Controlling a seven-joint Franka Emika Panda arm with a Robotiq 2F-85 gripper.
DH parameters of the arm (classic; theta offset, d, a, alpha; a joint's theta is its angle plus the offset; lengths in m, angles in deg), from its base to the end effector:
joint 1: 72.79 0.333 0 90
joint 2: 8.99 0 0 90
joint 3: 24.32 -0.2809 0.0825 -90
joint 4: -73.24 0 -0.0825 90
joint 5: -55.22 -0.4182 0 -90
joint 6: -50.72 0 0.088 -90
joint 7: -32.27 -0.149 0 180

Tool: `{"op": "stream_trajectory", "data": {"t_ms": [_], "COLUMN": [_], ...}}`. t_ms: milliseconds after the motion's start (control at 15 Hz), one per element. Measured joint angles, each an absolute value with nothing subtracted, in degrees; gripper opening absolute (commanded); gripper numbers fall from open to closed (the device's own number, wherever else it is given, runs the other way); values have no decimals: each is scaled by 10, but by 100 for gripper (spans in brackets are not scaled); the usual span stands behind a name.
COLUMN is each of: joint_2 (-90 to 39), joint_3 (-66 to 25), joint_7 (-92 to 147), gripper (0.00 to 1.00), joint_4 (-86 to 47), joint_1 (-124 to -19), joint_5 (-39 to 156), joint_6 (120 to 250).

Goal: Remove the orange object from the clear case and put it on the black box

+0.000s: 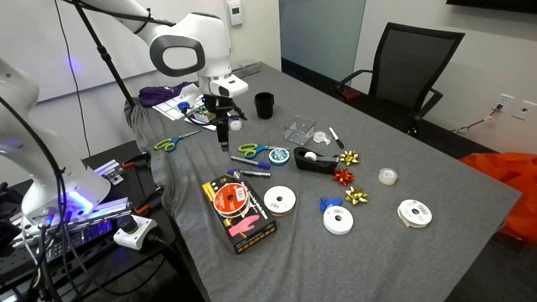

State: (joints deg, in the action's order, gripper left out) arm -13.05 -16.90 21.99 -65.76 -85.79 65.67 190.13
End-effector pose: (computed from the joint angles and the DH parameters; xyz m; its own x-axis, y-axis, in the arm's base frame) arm 0.4646 -0.1802 0.1690 0.9213 -0.3858 -0.0497 -0.3771 -0.9171 0.1290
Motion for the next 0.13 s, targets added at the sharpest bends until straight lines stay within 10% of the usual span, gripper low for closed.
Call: {"op": "stream_trajectory", "data": {"t_ms": [133], "joint_2": [-109], "joint_3": [-163], "joint_7": [255], "gripper": [100], "joint_4": [-654], "joint_1": [-858], "joint_5": [613], "joint_6": [1896]}}
